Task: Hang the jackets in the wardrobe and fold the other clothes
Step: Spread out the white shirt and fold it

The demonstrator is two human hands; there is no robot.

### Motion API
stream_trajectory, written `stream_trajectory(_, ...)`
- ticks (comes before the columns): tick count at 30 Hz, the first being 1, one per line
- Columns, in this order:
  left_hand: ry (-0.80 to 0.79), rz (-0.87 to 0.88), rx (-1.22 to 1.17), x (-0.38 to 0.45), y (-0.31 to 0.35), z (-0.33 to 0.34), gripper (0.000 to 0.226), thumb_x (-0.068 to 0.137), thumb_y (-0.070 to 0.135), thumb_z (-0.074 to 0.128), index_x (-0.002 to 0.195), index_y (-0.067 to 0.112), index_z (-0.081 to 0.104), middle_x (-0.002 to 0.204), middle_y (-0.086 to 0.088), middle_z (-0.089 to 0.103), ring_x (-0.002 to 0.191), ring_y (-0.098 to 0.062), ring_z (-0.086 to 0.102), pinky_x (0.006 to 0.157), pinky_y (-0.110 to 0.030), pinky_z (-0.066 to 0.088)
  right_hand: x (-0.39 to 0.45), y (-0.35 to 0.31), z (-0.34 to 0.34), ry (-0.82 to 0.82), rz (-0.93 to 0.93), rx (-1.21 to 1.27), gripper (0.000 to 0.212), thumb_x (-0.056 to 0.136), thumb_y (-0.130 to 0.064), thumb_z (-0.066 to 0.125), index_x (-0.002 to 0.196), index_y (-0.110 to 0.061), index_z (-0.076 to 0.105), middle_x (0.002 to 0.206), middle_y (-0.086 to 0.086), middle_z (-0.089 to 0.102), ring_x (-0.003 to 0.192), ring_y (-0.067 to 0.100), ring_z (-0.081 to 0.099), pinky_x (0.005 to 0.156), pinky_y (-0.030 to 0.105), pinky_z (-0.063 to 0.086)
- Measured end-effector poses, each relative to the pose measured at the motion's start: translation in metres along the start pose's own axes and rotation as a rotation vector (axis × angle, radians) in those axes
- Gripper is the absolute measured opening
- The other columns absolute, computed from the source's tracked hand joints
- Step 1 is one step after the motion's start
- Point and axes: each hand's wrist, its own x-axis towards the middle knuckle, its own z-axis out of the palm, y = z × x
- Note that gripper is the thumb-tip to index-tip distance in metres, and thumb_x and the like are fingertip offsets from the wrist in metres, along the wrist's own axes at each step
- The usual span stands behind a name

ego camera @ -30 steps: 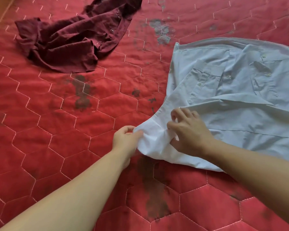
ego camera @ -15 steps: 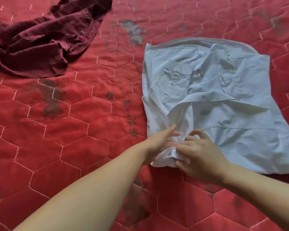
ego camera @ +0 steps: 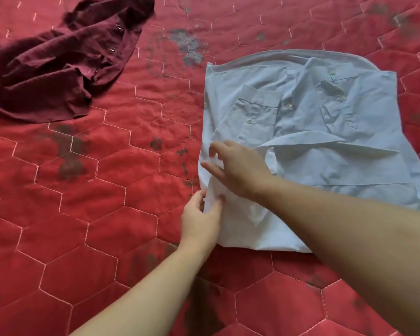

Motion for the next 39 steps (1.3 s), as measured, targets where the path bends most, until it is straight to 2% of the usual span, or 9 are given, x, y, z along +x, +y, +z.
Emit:
stream_trajectory(5, 0.002, -0.056, 0.133, 0.021, -0.009, 0.005, 0.034, 0.096, 0.031, 0.051, 0.065, 0.02, 0.05, 0.053, 0.018, 0.05, 0.055, -0.009, 0.043, 0.047, -0.016, 0.03, -0.065, 0.018, 0.012, 0.321, -0.235, -0.095, 0.028, 0.089, -0.037, 0.054, 0.111, -0.023, 0.063, 0.122, 0.005, 0.055, 0.115, 0.025, 0.049, 0.102, 0.048, 0.032)
stream_trajectory(10, 0.166, -0.106, 0.143, 0.018, -0.014, 0.009, 0.019, 0.095, 0.043, 0.053, 0.094, 0.025, 0.05, 0.079, 0.008, 0.062, 0.074, -0.009, 0.059, 0.062, -0.025, 0.039, -0.097, 0.046, 0.03, -0.27, 0.071, -0.276, 0.056, 0.094, -0.056, 0.025, 0.147, -0.036, 0.029, 0.16, 0.002, 0.017, 0.146, 0.024, 0.017, 0.112, 0.055, 0.014)
stream_trajectory(13, 0.201, -0.001, 0.196, 0.008, -0.01, 0.006, 0.014, 0.093, 0.027, 0.058, 0.103, 0.024, 0.049, 0.088, 0.004, 0.061, 0.081, -0.016, 0.056, 0.061, -0.015, 0.036, -0.092, 0.041, 0.045, -0.228, 0.123, -0.138, 0.062, 0.093, -0.06, 0.019, 0.151, -0.04, 0.009, 0.162, -0.006, -0.004, 0.148, 0.017, -0.002, 0.114, 0.053, 0.001)
stream_trajectory(16, 0.2, 0.442, 0.563, -0.008, -0.008, -0.001, 0.037, 0.086, 0.011, 0.065, 0.118, 0.026, 0.059, 0.125, 0.002, 0.053, 0.111, -0.015, 0.046, 0.095, -0.024, 0.034, -0.108, 0.034, 0.035, -0.038, 0.041, -0.027, 0.061, 0.091, -0.051, 0.034, 0.148, -0.03, 0.032, 0.161, 0.0, 0.018, 0.148, 0.019, 0.014, 0.115, 0.046, 0.016)
stream_trajectory(19, 0.019, 0.805, 0.848, -0.027, -0.009, 0.002, 0.026, 0.078, 0.023, 0.065, 0.104, 0.027, 0.071, 0.116, 0.002, 0.063, 0.111, -0.028, 0.057, 0.091, -0.048, 0.041, -0.152, 0.057, 0.018, 0.071, -0.022, -0.049, 0.06, 0.079, -0.04, 0.054, 0.136, -0.024, 0.046, 0.148, 0.006, 0.041, 0.137, 0.023, 0.034, 0.107, 0.043, 0.028)
stream_trajectory(25, -0.401, 0.489, 1.365, -0.031, -0.02, 0.026, 0.086, 0.076, 0.047, 0.048, 0.15, 0.04, 0.007, 0.16, 0.003, 0.003, 0.147, -0.025, 0.003, 0.118, -0.05, 0.008, -0.252, 0.146, -0.023, 0.025, 0.436, -0.228, 0.058, 0.068, -0.029, 0.066, 0.126, -0.026, 0.058, 0.139, 0.005, 0.048, 0.127, 0.025, 0.041, 0.103, 0.052, 0.031)
stream_trajectory(30, -0.282, 0.472, 1.496, -0.02, -0.012, 0.036, 0.084, 0.08, 0.04, 0.054, 0.149, 0.043, 0.006, 0.159, 0.004, 0.006, 0.146, -0.027, 0.008, 0.116, -0.053, 0.007, -0.284, 0.177, -0.032, 0.009, 0.809, -0.153, 0.053, 0.087, -0.037, 0.056, 0.138, -0.033, 0.042, 0.15, -0.007, 0.032, 0.137, 0.013, 0.026, 0.107, 0.045, 0.025)
stream_trajectory(36, -0.403, 0.725, 1.522, -0.026, -0.011, 0.044, 0.092, 0.069, 0.017, 0.06, 0.15, 0.042, 0.024, 0.161, -0.002, 0.016, 0.147, -0.03, 0.016, 0.115, -0.055, 0.015, -0.279, 0.194, -0.036, -0.053, 0.762, -0.267, 0.078, 0.08, -0.029, 0.057, 0.146, -0.048, 0.018, 0.159, -0.006, 0.008, 0.145, 0.02, 0.006, 0.11, 0.049, 0.02)
stream_trajectory(39, -0.379, 0.597, 1.519, -0.026, -0.016, 0.051, 0.086, 0.082, 0.015, 0.043, 0.15, 0.048, 0.003, 0.162, 0.006, -0.005, 0.148, -0.024, -0.002, 0.116, -0.049, 0.007, -0.269, 0.211, -0.048, 0.008, 0.765, -0.091, 0.047, 0.092, -0.022, 0.048, 0.134, -0.042, 0.044, 0.149, -0.007, 0.034, 0.138, 0.022, 0.027, 0.102, 0.047, 0.033)
